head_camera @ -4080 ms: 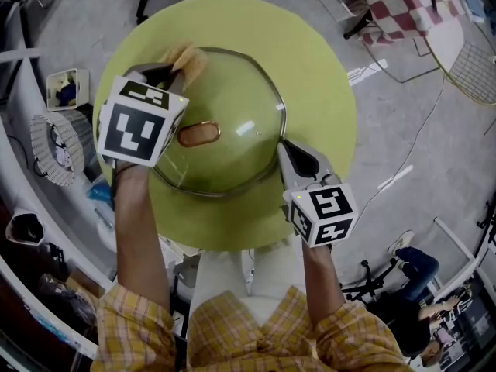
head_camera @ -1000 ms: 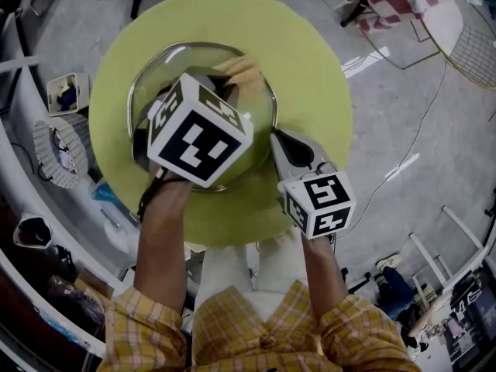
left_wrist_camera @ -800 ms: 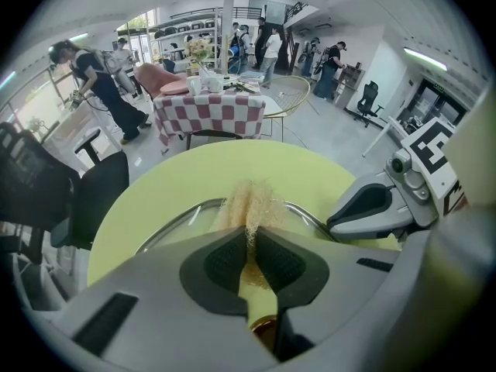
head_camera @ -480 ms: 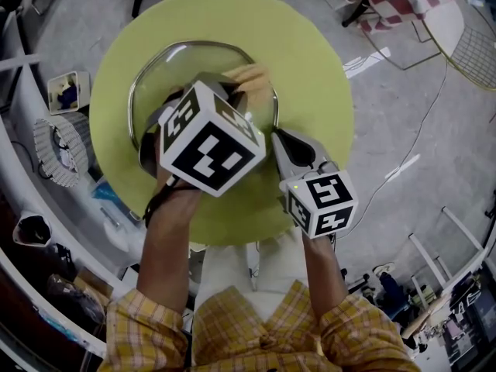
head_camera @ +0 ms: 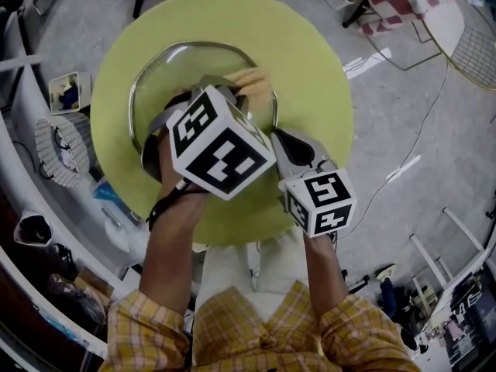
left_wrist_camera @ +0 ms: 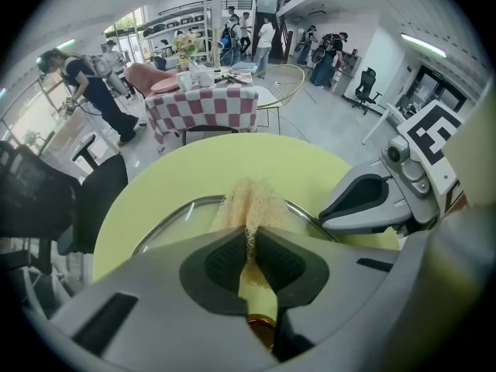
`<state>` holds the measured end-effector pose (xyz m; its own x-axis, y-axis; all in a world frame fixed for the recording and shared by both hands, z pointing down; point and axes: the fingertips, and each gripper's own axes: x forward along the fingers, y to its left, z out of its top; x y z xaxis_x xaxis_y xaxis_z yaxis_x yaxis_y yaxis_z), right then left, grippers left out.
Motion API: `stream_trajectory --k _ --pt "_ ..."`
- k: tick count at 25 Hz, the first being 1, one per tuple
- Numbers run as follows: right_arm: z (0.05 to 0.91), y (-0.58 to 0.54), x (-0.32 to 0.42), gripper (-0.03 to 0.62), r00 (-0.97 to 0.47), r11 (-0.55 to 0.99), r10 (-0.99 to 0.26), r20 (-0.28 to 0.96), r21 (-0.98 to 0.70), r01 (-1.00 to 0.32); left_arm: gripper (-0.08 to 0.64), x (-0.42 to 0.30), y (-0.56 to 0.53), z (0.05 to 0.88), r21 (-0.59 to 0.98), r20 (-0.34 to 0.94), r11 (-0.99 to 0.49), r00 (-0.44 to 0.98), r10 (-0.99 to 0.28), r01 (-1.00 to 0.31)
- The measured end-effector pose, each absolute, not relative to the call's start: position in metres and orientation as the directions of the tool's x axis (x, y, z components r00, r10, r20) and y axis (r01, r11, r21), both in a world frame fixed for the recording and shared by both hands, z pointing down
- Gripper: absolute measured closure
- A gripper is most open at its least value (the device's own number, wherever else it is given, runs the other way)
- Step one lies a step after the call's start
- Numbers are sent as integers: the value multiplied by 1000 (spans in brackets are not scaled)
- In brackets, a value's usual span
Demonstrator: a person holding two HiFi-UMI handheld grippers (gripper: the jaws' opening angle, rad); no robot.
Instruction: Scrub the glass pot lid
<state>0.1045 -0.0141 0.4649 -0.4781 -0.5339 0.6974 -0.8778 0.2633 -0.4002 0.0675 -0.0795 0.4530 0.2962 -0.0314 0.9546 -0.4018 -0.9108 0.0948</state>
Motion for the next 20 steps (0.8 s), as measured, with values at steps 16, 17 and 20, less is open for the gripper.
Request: stream_trajectory --k 16,17,20 --pt "465 -13 106 581 -500 277 -532 683 -418 -865 526 73 -69 452 40 963 -906 257 -77 -422" --pt "465 -14 106 581 -501 275 -532 683 -420 -865 526 73 -68 453 38 964 -907 255 -77 -420" --pt "464 -15 105 581 -502 270 -532 682 -425 -864 526 73 -66 451 44 963 -907 258 -73 -420"
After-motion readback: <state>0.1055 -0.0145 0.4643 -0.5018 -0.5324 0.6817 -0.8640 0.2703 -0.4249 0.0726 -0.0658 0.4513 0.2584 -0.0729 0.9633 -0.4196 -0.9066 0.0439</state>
